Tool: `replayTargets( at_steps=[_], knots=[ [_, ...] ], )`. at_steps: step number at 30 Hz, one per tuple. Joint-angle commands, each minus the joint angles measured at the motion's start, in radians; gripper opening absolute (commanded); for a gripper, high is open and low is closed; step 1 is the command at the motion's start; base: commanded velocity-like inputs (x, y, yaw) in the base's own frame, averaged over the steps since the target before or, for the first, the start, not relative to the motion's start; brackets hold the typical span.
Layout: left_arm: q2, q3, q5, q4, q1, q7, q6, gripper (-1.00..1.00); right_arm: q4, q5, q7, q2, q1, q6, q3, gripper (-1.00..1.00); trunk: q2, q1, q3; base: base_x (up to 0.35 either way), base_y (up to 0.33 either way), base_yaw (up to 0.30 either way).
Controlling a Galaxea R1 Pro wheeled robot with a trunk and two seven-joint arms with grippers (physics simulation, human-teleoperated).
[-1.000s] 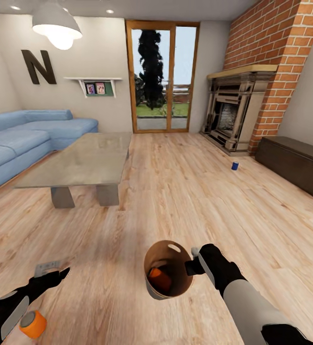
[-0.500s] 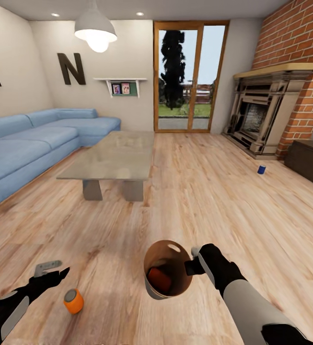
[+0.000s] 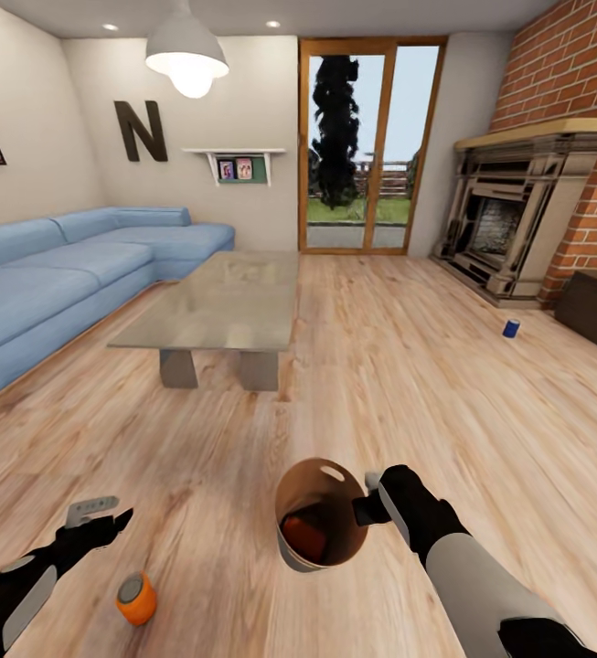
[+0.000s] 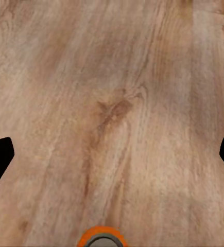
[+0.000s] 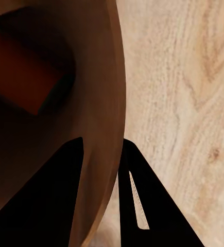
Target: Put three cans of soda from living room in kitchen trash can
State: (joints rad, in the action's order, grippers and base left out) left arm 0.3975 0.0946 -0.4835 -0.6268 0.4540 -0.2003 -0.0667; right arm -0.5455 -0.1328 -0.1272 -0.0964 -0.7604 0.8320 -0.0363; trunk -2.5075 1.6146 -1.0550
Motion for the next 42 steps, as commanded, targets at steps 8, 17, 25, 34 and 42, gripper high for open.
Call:
replayTargets(
  at_steps=[8,17,25,34,42],
  knots=[
    [0.000,0.002,0.001,0.048,0.000,0.016,0.005,1.00,-0.001,0.020,-0.003,0.000,0.000,0.001,0.000,-1.00,0.000,0.000,0.000,0.321,0.001,0.000],
    [-0.012,0.128,0.005,0.135,0.002,0.142,-0.007,1.00,-0.001,0.019,-0.001,-0.001,0.000,0.001,-0.003,-1.00,0.000,0.000,0.000,0.155,0.035,0.000],
    [-0.039,0.252,0.003,0.165,0.003,0.221,-0.007,1.00,-0.001,0.018,0.000,-0.002,0.000,0.000,-0.004,-1.00,0.000,0.000,0.000,0.013,0.004,0.000],
    [-0.091,0.274,0.005,0.169,0.003,0.235,-0.009,1.00,-0.010,0.019,0.026,-0.014,-0.040,0.102,-0.007,-1.00,0.000,0.000,0.000,0.000,0.000,0.000],
    [-0.130,0.323,0.003,0.188,0.003,0.241,-0.004,1.00,-0.020,0.019,0.029,-0.011,-0.115,0.211,-0.003,-1.00,-0.002,0.003,-0.027,0.000,0.000,0.000]
  ],
)
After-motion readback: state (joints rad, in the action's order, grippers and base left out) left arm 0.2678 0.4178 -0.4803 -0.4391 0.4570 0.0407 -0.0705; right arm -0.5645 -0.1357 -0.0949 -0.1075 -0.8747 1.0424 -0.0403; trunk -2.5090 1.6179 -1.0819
